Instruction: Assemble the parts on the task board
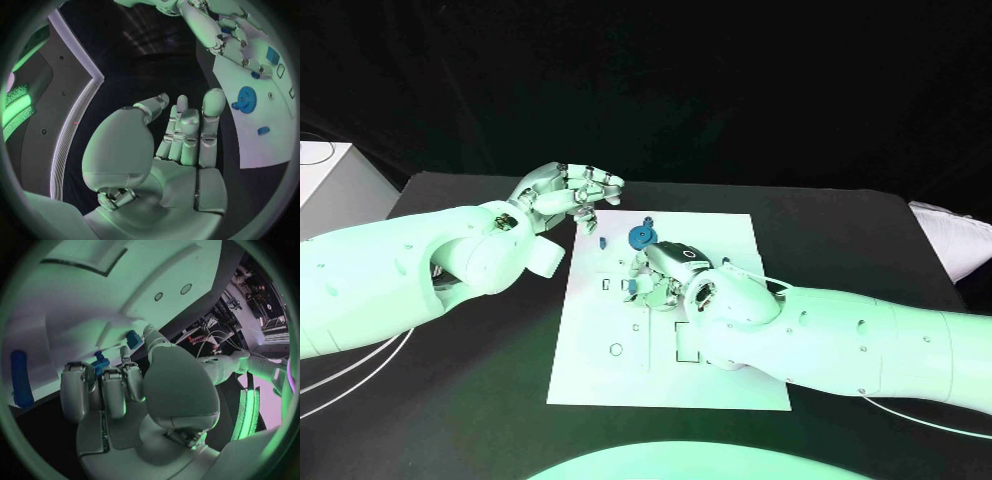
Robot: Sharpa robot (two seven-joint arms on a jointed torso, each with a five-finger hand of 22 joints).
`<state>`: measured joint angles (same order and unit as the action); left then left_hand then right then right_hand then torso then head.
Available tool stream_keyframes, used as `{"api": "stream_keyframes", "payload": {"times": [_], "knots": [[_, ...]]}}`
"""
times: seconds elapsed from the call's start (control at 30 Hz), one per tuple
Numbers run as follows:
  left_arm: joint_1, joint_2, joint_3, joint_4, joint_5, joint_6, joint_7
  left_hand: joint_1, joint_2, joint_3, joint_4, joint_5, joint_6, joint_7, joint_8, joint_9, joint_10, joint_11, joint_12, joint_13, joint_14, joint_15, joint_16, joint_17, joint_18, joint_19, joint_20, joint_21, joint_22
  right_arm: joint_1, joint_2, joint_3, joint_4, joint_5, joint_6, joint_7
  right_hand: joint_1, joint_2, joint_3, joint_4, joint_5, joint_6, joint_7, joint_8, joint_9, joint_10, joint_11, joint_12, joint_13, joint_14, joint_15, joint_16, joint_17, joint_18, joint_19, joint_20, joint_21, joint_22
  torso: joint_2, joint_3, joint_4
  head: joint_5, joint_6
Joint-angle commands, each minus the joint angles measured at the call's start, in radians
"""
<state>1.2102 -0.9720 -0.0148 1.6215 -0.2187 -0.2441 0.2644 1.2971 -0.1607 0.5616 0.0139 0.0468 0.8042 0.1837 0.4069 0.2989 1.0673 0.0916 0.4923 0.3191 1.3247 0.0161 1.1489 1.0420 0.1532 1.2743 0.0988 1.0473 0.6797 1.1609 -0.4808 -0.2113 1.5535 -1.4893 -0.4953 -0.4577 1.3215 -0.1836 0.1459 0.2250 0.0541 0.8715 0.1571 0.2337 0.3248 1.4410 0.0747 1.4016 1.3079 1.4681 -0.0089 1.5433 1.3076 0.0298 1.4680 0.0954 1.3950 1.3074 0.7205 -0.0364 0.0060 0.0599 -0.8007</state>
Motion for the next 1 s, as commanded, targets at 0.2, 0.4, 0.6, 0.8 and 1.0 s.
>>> {"api": "stream_keyframes", "payload": {"times": [0.2, 0.4, 0.6, 0.8, 1.0], "knots": [[0.000, 0.003, 0.000, -0.016, -0.096, 0.035, -0.092, -0.053, -0.020, -0.053, 0.017, 0.000, 0.015, -0.023, 0.029, 0.005, 0.043, -0.018, 0.238, 0.148, 0.112, -0.014, 0.213, 0.235, -0.027, 0.011, -0.004, 0.119, 0.143, 0.016, -0.065, 0.003, 0.063, 0.037, -0.092, 0.124, 0.065, -0.003, -0.089, 0.067, 0.005, -0.034, 0.009, -0.015, -0.002, -0.008, 0.006, -0.004, 0.100, 0.084, 0.013, -0.008, 0.190, 0.012, 0.026, 0.010, -0.009, 0.160, -0.008, 0.0016, -0.0031, 0.001, 0.007], [0.001, 0.008, 0.000, -0.037, -0.216, 0.077, -0.243, -0.126, -0.005, -0.106, 0.085, 0.004, 0.028, -0.039, 0.100, 0.048, 0.139, -0.028, 0.688, 0.599, 0.201, -0.021, 0.362, 0.427, -0.064, 0.092, -0.009, 0.291, 0.403, 0.057, -0.134, 0.008, 0.096, 0.183, -0.076, 0.353, 0.141, 0.035, -0.059, 0.053, 0.086, -0.017, 0.008, -0.008, 0.003, -0.002, 0.005, 0.008, 0.110, 0.083, 0.013, -0.011, 0.185, 0.017, 0.017, 0.011, -0.034, 0.149, -0.023, 0.0011, -0.0014, -0.001, 0.011], [0.010, 0.015, 0.001, -0.050, -0.380, 0.194, -0.491, -0.150, 0.008, -0.113, 0.121, 0.002, 0.045, -0.065, 0.182, 0.114, 0.213, -0.050, 0.807, 0.756, 0.229, -0.039, 0.399, 0.487, -0.079, 0.125, -0.024, 0.351, 0.502, 0.112, -0.229, 0.011, 0.123, 0.375, -0.005, 0.504, 0.171, 0.032, -0.041, 0.043, 0.146, 0.002, 0.003, 0.011, 0.010, -0.010, 0.000, 0.002, 0.104, 0.080, 0.009, -0.016, 0.178, 0.021, 0.009, 0.008, -0.053, 0.141, -0.042, 0.0043, 0.0011, -0.001, 0.009], [0.039, 0.046, 0.000, -0.062, -0.509, 0.326, -0.705, -0.216, 0.021, -0.139, 0.194, 0.002, 0.034, -0.074, 0.238, 0.171, 0.211, -0.058, 0.809, 0.759, 0.229, -0.045, 0.399, 0.486, -0.081, 0.127, -0.031, 0.361, 0.516, 0.152, -0.294, 0.018, 0.102, 0.521, 0.023, 0.549, 0.178, 0.022, -0.020, 0.046, 0.224, 0.000, 0.002, 0.020, 0.013, -0.011, -0.002, 0.002, 0.103, 0.081, 0.007, -0.016, 0.179, 0.020, 0.010, 0.006, -0.054, 0.142, -0.057, 0.0072, 0.0051, 0.003, 0.001], [0.068, 0.108, -0.026, -0.096, -0.614, 0.434, -0.825, -0.240, 0.023, -0.168, 0.238, 0.002, 0.002, -0.075, 0.263, 0.208, 0.181, -0.058, 0.786, 0.724, 0.219, -0.046, 0.384, 0.462, -0.078, 0.116, -0.032, 0.355, 0.504, 0.183, -0.313, 0.025, 0.023, 0.683, 0.025, 0.565, 0.176, 0.020, -0.019, 0.047, 0.227, -0.002, 0.003, 0.020, 0.013, -0.011, -0.001, 0.001, 0.102, 0.081, 0.007, -0.014, 0.182, 0.020, 0.010, 0.006, -0.054, 0.143, -0.067, 0.0110, 0.0084, 0.002, -0.013]]}}
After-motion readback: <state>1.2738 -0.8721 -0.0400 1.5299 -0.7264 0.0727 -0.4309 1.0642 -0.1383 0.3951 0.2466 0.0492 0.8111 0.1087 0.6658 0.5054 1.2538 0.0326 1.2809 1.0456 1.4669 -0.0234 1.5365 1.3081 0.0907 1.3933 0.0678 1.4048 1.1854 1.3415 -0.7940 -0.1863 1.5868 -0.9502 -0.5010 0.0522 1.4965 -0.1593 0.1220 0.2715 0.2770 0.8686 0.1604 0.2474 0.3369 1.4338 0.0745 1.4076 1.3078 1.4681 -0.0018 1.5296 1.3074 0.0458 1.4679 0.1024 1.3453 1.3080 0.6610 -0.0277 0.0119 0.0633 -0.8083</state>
